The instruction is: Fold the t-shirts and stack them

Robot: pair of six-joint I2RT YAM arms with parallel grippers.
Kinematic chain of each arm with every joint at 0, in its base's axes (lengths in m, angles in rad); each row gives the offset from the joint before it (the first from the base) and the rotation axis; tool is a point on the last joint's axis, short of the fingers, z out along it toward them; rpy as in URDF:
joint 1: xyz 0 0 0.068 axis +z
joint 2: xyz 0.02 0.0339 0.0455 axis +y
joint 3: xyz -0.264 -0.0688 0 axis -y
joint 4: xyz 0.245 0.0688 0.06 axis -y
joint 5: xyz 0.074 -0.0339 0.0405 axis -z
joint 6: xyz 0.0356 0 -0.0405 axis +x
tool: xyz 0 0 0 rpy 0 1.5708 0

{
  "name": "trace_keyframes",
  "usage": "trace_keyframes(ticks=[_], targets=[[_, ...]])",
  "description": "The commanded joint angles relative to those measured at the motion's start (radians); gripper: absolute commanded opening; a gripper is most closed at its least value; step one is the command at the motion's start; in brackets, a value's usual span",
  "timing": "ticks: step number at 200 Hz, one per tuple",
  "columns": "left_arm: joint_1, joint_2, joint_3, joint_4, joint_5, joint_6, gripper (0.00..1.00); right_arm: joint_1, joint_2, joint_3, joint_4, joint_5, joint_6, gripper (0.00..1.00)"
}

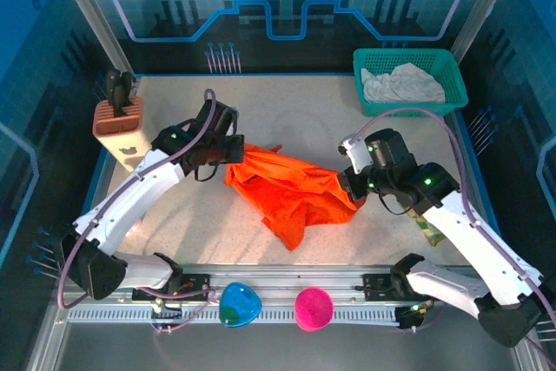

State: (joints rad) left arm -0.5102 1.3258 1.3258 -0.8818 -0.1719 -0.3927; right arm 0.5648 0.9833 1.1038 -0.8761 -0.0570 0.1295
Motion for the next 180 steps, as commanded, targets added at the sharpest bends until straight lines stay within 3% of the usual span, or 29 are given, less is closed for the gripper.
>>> trace_keyframes(ticks=[1, 49, 115, 124, 138, 155, 168, 180], targets=[[-0.007, -0.012, 0.094, -0.192, -0.123, -0.008, 0.00, 0.006, -0.019, 0.071, -0.061, 0.018, -0.051, 0.00], [-0.006, 0.161, 0.287, -0.224, -0.262, 0.030, 0.00, -0.130, 0.147, 0.159, 0.051, 0.068, -0.089, 0.00], [0.072, 0.649, 0.679, -0.220, -0.483, 0.079, 0.01, -0.280, 0.740, 0.439, 0.236, 0.166, -0.072, 0.00], [0.085, 0.713, 0.729, -0.205, -0.512, 0.086, 0.13, -0.284, 0.834, 0.508, 0.235, 0.194, -0.057, 0.00], [0.103, 0.776, 0.775, -0.153, -0.505, 0.116, 0.53, -0.287, 0.958, 0.612, 0.231, 0.215, -0.033, 0.00], [0.108, 0.799, 0.816, -0.142, -0.491, 0.110, 0.84, -0.285, 1.057, 0.731, 0.212, 0.222, 0.007, 0.00], [0.103, 0.773, 0.800, -0.137, -0.484, 0.097, 0.98, -0.280, 1.091, 0.785, 0.200, 0.227, 0.033, 0.27], [0.104, 0.726, 0.756, -0.123, -0.470, 0.094, 0.99, -0.270, 1.086, 0.795, 0.197, 0.230, 0.054, 0.54]])
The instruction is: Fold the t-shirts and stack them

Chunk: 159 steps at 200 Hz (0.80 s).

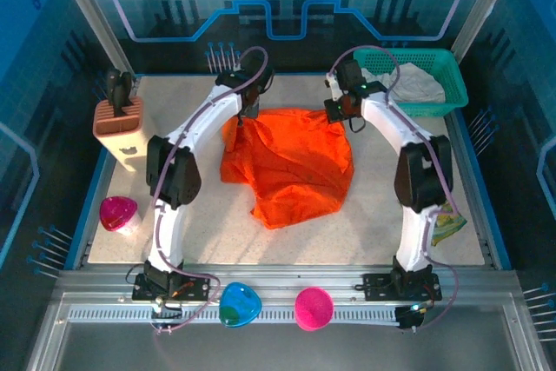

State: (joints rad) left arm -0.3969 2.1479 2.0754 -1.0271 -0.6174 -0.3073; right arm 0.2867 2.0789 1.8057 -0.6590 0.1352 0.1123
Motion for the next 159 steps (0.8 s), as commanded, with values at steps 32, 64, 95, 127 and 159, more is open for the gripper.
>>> trace_keyframes(ticks=[32, 64, 95, 127, 159], targets=[[-0.005, -0.240, -0.179, 0.010, 0.038, -0.030, 0.99, 0.041, -0.124, -0.005, -0.037, 0.053, 0.138, 0.83], [0.004, -0.369, -0.414, 0.046, 0.181, -0.092, 0.99, 0.103, -0.336, -0.251, -0.018, 0.055, 0.209, 0.90], [0.004, -0.470, -0.585, 0.117, 0.266, -0.142, 0.99, 0.185, -0.540, -0.514, -0.002, 0.047, 0.323, 0.91], [0.004, -0.469, -0.714, 0.200, 0.371, -0.178, 0.99, 0.204, -0.680, -0.730, 0.034, 0.000, 0.455, 0.88], [0.007, -0.375, -0.771, 0.305, 0.393, -0.210, 0.99, 0.204, -0.714, -0.868, 0.069, 0.006, 0.543, 0.86]])
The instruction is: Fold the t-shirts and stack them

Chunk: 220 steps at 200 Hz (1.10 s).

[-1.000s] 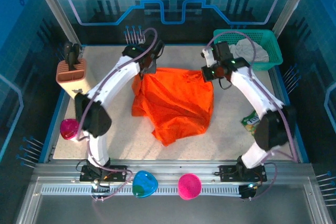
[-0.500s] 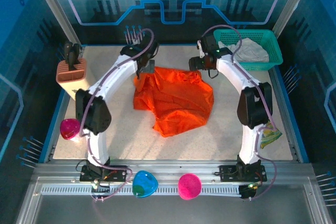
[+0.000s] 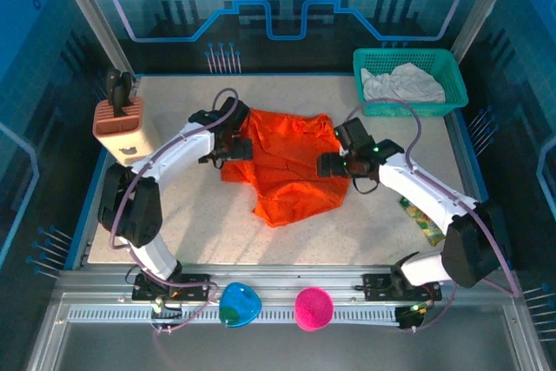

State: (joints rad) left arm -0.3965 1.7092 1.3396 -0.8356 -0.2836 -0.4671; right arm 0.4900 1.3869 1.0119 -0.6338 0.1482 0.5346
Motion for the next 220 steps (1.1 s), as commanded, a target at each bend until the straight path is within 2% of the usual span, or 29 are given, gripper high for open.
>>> trace_keyframes(ticks=[1, 28, 50, 60, 74, 94, 104, 120, 157, 178, 220], targets=[[0.007, 0.066, -0.036, 0.118, 0.060, -0.051, 0.99, 0.001, -0.021, -0.078, 0.044, -0.008, 0.123, 0.86], [0.021, 0.125, -0.047, 0.211, 0.098, -0.082, 0.96, 0.001, -0.020, -0.193, 0.102, -0.023, 0.199, 0.82], [0.024, 0.157, -0.049, 0.256, 0.114, -0.093, 0.84, 0.000, -0.012, -0.264, 0.182, -0.050, 0.262, 0.78], [0.025, 0.159, -0.058, 0.276, 0.122, -0.097, 0.72, 0.000, 0.005, -0.283, 0.218, -0.063, 0.280, 0.75], [0.025, 0.140, -0.074, 0.297, 0.134, -0.102, 0.44, -0.001, 0.052, -0.286, 0.247, -0.073, 0.293, 0.65], [0.024, 0.075, -0.104, 0.311, 0.153, -0.096, 0.13, -0.001, 0.115, -0.262, 0.268, -0.087, 0.297, 0.28], [0.024, 0.035, -0.109, 0.295, 0.151, -0.085, 0.00, -0.003, 0.134, -0.246, 0.275, -0.093, 0.291, 0.14], [0.024, -0.039, -0.109, 0.257, 0.139, -0.067, 0.00, -0.008, 0.147, -0.209, 0.261, -0.081, 0.268, 0.00], [0.024, -0.230, -0.101, 0.169, 0.086, -0.055, 0.00, -0.049, 0.160, -0.071, 0.160, -0.034, 0.151, 0.00], [0.024, -0.330, -0.119, 0.128, 0.048, -0.060, 0.09, -0.084, 0.185, 0.004, 0.075, 0.004, 0.072, 0.00], [0.004, -0.515, -0.260, 0.035, -0.025, -0.113, 0.29, -0.146, 0.211, 0.065, -0.041, 0.164, -0.023, 0.00]])
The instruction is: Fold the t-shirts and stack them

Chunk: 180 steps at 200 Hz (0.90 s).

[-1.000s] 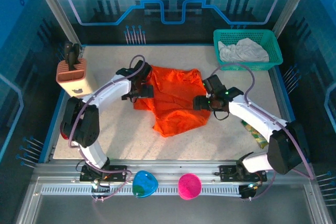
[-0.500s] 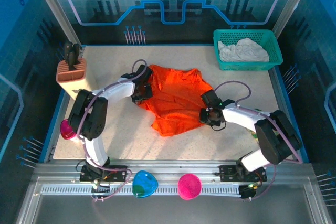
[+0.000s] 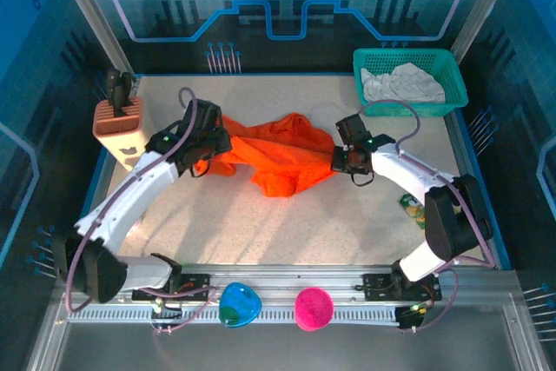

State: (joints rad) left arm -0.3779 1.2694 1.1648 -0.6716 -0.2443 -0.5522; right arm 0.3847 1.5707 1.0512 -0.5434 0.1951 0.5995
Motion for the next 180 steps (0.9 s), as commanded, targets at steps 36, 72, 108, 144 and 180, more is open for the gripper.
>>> trace_keyframes(ticks=[36, 72, 108, 144, 180], targets=[[-0.070, -0.159, -0.183, -0.193, -0.016, -0.098, 0.80, -0.109, 0.071, 0.083, -0.148, 0.145, -0.150, 0.00], [-0.076, -0.130, -0.158, -0.225, -0.100, -0.094, 0.93, -0.119, 0.076, 0.158, -0.181, 0.124, -0.180, 0.37], [0.015, 0.061, -0.076, -0.156, -0.148, -0.053, 0.95, -0.097, -0.062, 0.100, -0.188, 0.049, -0.173, 0.62], [0.171, 0.296, 0.033, -0.068, -0.131, -0.027, 0.93, -0.079, -0.240, -0.043, -0.182, -0.060, -0.148, 0.63], [0.255, 0.475, 0.123, -0.016, -0.109, -0.012, 0.91, -0.072, -0.380, -0.162, -0.189, -0.113, -0.124, 0.62]])
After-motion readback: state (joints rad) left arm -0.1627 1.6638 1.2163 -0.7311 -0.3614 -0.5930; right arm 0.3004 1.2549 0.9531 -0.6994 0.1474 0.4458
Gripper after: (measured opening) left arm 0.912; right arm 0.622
